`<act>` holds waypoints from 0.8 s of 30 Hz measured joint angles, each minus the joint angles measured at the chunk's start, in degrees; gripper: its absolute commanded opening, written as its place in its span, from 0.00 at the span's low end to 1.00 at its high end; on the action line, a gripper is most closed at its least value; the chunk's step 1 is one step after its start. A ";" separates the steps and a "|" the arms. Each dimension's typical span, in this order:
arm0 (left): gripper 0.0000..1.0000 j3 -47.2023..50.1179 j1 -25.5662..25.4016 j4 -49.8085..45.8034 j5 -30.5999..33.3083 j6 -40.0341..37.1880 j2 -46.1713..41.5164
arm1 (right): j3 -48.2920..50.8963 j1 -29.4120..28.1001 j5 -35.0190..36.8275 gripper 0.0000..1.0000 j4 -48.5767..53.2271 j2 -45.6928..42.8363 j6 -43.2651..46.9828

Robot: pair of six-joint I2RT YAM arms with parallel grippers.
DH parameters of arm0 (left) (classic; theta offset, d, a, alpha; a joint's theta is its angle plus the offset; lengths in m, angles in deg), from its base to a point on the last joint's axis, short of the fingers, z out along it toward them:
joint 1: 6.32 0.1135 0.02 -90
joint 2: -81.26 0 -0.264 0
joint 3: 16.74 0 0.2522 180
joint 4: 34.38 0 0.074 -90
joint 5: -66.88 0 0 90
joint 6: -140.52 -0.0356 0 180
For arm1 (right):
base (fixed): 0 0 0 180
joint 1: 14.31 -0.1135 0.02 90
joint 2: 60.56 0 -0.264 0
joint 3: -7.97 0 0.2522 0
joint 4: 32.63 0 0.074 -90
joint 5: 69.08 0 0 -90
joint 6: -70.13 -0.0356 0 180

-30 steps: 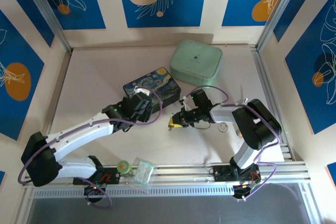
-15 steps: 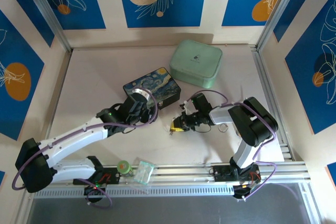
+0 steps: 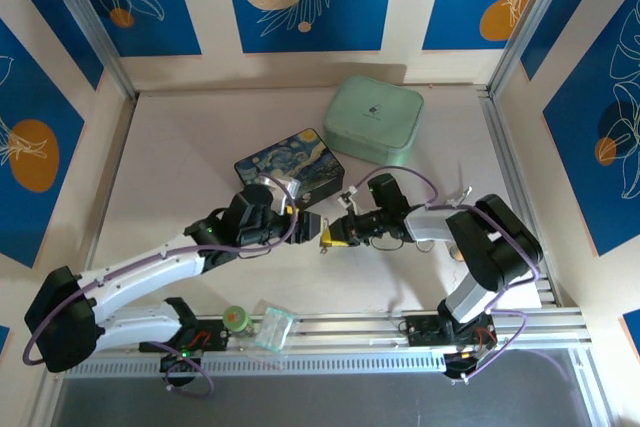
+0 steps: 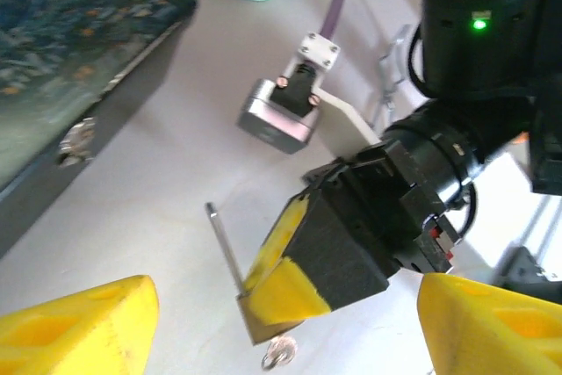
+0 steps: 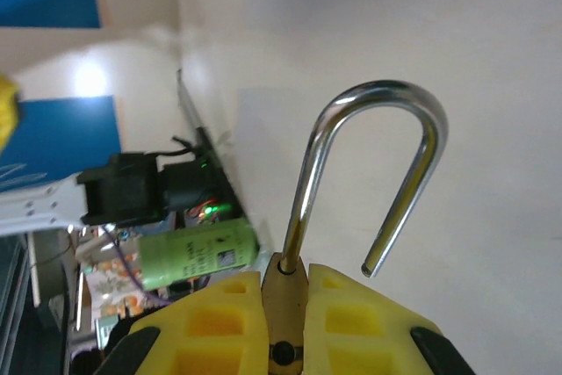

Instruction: Unlock the padlock with the key

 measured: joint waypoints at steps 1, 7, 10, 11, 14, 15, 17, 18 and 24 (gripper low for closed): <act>0.81 0.52 0.00 1.81 -1.09 0.37 0.04 | 0.13 0.07 -1.25 0.00 -0.55 -0.55 0.28; 0.81 3.69 0.17 15.87 -7.17 4.09 2.27 | 0.74 0.39 -8.92 0.00 -3.63 -3.02 2.40; 0.81 6.03 0.42 22.97 -9.53 6.14 4.33 | 0.90 0.39 -11.69 0.00 -3.91 -4.61 3.48; 0.81 6.82 0.59 25.00 -10.16 6.67 5.05 | 0.90 0.39 -12.48 0.00 -4.09 -4.92 3.87; 0.80 8.63 1.11 31.63 -11.65 8.35 8.39 | 0.90 0.02 -15.10 0.00 -4.79 -5.01 4.35; 0.81 9.11 1.18 34.05 -12.07 8.81 9.64 | 0.87 -0.17 -15.47 0.00 -4.66 -5.01 4.55; 0.81 9.92 1.36 38.66 -12.94 9.18 11.85 | 0.83 -1.03 -16.09 0.00 -3.87 -5.01 5.31; 0.81 10.12 1.40 40.02 -13.35 9.16 12.41 | 0.81 -1.44 -16.41 0.00 -3.63 -5.01 5.62; 0.73 9.88 1.40 45.42 -16.59 7.52 13.64 | 0.76 -2.14 -17.90 0.00 -3.50 -5.01 5.79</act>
